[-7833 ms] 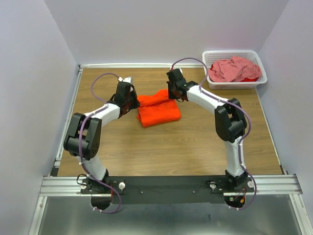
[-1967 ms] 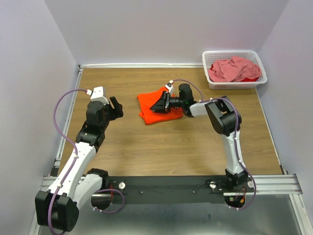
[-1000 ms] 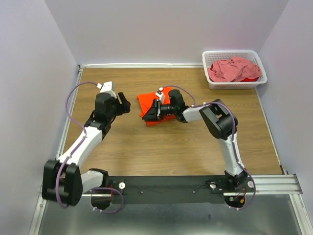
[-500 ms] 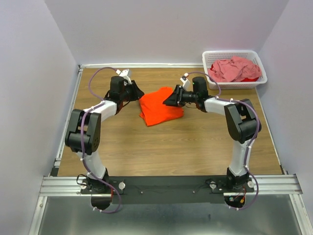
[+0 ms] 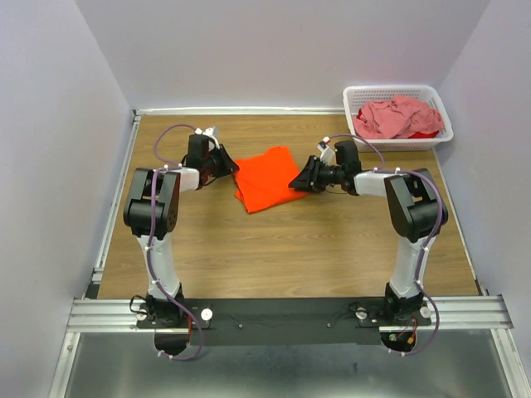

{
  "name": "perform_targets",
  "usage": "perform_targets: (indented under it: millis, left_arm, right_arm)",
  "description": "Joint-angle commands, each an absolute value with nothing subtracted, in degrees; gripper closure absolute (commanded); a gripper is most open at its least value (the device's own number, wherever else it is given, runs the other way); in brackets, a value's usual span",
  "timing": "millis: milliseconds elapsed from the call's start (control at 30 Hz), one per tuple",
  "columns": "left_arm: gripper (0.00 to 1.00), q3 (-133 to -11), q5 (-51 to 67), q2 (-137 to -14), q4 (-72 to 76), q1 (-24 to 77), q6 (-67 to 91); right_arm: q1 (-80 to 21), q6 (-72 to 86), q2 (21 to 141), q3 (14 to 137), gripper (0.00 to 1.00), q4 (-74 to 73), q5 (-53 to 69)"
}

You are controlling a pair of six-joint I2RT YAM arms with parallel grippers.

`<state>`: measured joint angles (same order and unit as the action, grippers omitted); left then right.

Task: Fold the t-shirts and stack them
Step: Fold the tshirt, then neatly place the folded tshirt to the corner

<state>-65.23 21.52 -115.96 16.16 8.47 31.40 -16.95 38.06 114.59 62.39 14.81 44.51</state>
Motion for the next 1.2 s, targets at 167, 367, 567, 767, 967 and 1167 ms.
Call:
perform_targets:
  millis: [167,367,567,767,967,1167]
  left_arm:
    - [0.62,-69.26,19.60,-112.95,9.85,7.21,30.15]
    - [0.37,-68.12,15.57,-102.95,5.20,7.21,27.87]
    - [0.31,-63.21,9.51,-91.87,0.09,7.99,23.92]
    - [0.30,-56.26,4.94,-81.49,-2.72,8.61,20.48]
    - [0.29,-49.49,0.44,-73.22,-2.90,8.70,17.49]
    - [0.30,-47.46,-2.11,-70.75,-2.20,8.70,16.79]
  right_arm:
    - [-16.08,28.57,110.48,69.42,0.45,0.89,31.76]
    - [-16.35,22.68,112.23,75.57,0.40,-8.86,24.09]
    - [-17.84,20.83,115.74,79.71,0.40,-14.41,23.38]
    - [-19.34,19.95,118.56,82.00,0.41,-16.17,21.98]
    - [-21.26,18.72,121.11,83.49,0.43,-18.19,21.01]
    - [-22.76,17.75,120.51,81.74,0.65,-21.35,18.47]
